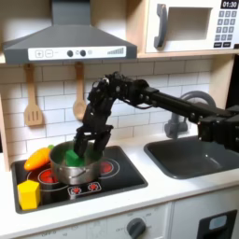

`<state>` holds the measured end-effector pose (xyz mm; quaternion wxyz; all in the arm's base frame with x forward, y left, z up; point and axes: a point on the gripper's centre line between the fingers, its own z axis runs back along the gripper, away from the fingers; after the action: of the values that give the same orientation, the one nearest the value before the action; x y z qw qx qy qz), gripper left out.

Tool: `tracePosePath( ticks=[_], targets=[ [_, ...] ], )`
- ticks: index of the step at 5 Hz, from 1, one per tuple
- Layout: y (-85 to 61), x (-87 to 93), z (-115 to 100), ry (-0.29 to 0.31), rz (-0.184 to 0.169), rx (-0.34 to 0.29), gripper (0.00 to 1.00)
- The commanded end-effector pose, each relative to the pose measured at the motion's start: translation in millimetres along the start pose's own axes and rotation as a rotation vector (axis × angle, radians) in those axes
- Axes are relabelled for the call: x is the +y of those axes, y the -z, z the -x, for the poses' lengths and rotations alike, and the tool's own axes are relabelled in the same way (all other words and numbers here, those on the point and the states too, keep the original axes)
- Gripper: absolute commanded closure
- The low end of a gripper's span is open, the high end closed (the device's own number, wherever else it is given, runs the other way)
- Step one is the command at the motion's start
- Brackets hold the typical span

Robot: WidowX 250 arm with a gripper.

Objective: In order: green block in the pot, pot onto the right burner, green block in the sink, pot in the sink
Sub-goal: 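Put the green block in the pot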

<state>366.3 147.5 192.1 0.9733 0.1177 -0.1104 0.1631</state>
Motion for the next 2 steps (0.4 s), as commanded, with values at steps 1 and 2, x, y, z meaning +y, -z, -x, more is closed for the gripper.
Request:
tracePosePath(
  ticks=[1,2],
  targets=[
    [4.3,-1.9,4.3,0.012,0.001,0.015,1.00],
    [5.8,-2.2,6.3,0.016,0.004,0.024,1.00]
  ],
)
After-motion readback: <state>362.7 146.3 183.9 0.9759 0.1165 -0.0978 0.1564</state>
